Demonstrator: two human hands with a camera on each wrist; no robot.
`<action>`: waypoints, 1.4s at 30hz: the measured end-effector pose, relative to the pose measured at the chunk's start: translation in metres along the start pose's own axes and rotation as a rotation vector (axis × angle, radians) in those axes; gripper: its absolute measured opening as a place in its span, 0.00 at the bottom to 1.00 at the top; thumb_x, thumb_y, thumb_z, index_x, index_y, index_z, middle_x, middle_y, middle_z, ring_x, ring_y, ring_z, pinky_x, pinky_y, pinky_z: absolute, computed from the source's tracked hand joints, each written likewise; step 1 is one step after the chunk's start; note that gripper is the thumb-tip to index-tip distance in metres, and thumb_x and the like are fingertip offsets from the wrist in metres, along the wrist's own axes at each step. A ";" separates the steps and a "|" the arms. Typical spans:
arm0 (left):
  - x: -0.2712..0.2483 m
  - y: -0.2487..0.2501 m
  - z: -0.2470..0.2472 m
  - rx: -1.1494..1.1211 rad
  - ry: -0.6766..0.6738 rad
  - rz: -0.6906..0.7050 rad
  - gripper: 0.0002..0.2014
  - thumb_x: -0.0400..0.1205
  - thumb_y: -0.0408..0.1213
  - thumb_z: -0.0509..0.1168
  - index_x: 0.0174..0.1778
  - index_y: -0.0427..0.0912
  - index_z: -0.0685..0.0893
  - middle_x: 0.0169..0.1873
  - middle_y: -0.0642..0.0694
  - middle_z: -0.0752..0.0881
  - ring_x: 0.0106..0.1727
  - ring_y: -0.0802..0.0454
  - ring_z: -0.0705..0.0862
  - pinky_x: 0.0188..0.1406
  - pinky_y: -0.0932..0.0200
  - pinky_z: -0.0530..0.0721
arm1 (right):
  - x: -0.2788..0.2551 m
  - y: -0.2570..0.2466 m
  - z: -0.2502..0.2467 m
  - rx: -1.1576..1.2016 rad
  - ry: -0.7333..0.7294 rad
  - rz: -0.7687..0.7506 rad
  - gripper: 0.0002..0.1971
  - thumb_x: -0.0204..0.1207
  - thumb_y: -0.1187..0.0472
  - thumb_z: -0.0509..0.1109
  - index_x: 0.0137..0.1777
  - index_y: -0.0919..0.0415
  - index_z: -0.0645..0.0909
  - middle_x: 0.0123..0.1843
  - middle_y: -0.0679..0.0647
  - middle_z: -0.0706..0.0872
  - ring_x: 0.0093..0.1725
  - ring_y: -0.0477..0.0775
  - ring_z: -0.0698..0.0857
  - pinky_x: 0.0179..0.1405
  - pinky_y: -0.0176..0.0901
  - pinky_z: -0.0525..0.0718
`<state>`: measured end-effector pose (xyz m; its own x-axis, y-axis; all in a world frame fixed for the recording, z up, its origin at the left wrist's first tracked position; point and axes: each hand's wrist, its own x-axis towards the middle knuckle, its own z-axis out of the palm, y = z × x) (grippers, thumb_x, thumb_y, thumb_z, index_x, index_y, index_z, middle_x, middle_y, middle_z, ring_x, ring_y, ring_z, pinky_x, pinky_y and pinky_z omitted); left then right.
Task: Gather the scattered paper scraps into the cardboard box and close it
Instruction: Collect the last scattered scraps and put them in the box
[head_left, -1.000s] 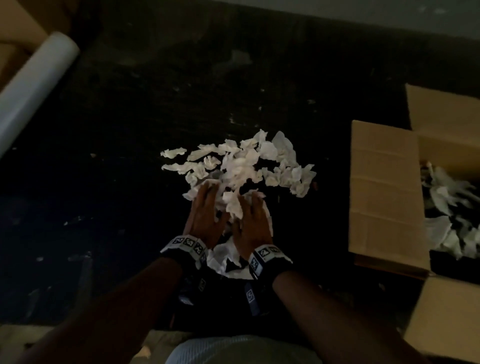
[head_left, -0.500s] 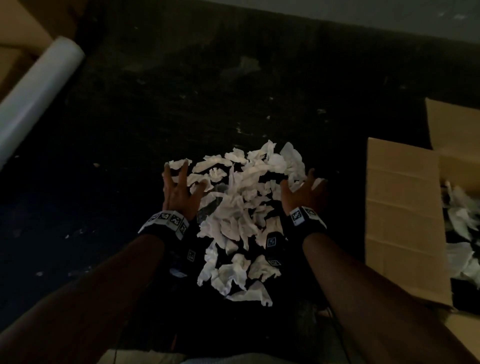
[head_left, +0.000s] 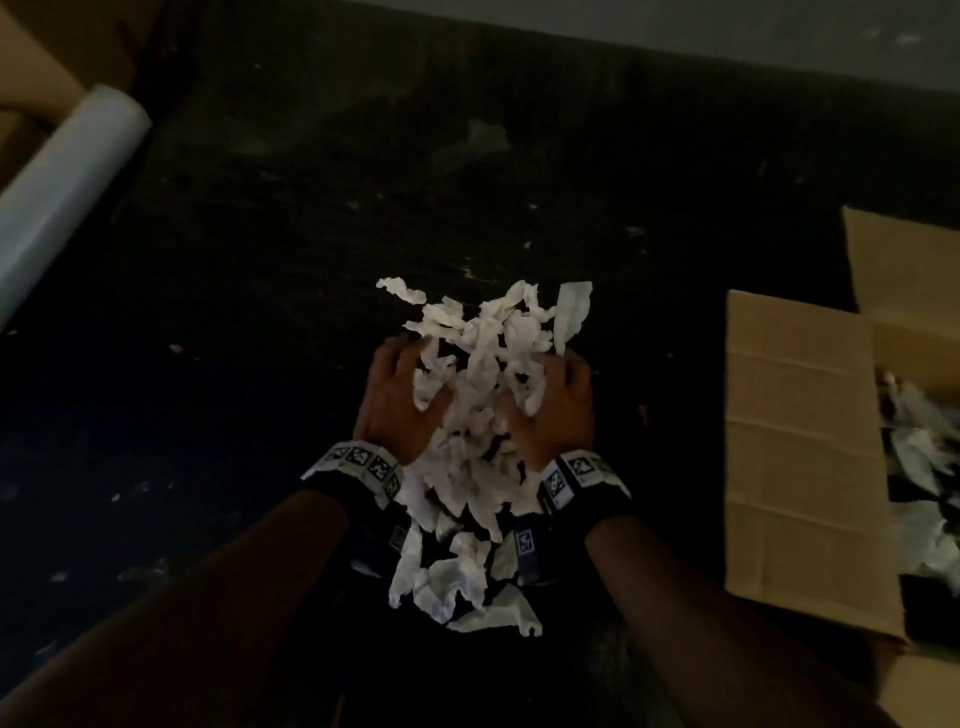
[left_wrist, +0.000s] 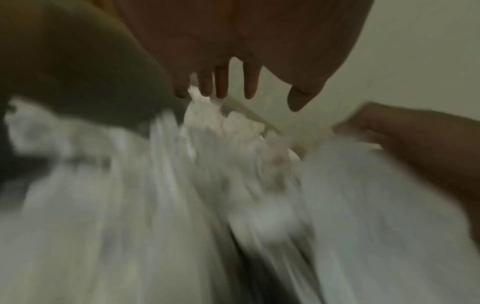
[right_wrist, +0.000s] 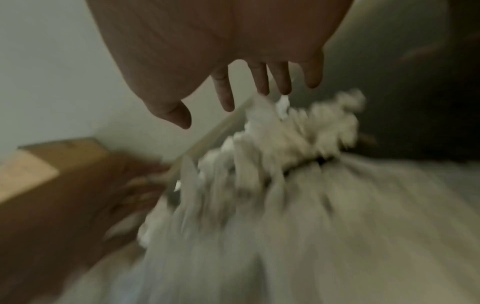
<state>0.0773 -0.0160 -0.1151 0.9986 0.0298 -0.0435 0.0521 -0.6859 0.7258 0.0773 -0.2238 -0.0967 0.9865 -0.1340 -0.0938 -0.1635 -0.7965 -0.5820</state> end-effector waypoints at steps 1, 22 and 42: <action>0.008 -0.004 -0.006 0.032 0.024 -0.001 0.36 0.79 0.52 0.70 0.83 0.47 0.69 0.80 0.38 0.65 0.80 0.39 0.69 0.74 0.37 0.78 | 0.012 0.000 -0.005 -0.001 0.019 0.032 0.38 0.67 0.34 0.67 0.75 0.49 0.68 0.82 0.60 0.61 0.77 0.66 0.68 0.71 0.65 0.76; 0.112 0.011 0.000 0.568 -0.884 0.141 0.76 0.53 0.69 0.83 0.84 0.68 0.31 0.87 0.51 0.30 0.88 0.45 0.36 0.85 0.36 0.56 | 0.116 -0.011 0.005 -0.458 -0.813 -0.137 0.76 0.41 0.24 0.81 0.84 0.35 0.33 0.89 0.50 0.33 0.86 0.66 0.34 0.80 0.78 0.53; 0.014 0.048 -0.034 0.178 -0.173 0.450 0.23 0.82 0.44 0.67 0.74 0.44 0.79 0.72 0.42 0.82 0.74 0.48 0.80 0.72 0.55 0.78 | 0.032 -0.017 0.003 -0.247 -0.238 -0.417 0.31 0.78 0.43 0.63 0.82 0.42 0.62 0.85 0.49 0.65 0.79 0.49 0.73 0.73 0.50 0.78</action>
<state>0.0943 -0.0242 -0.0574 0.9052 -0.4071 0.1222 -0.3996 -0.7170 0.5712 0.1120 -0.2127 -0.0925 0.9366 0.3380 -0.0922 0.2750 -0.8724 -0.4041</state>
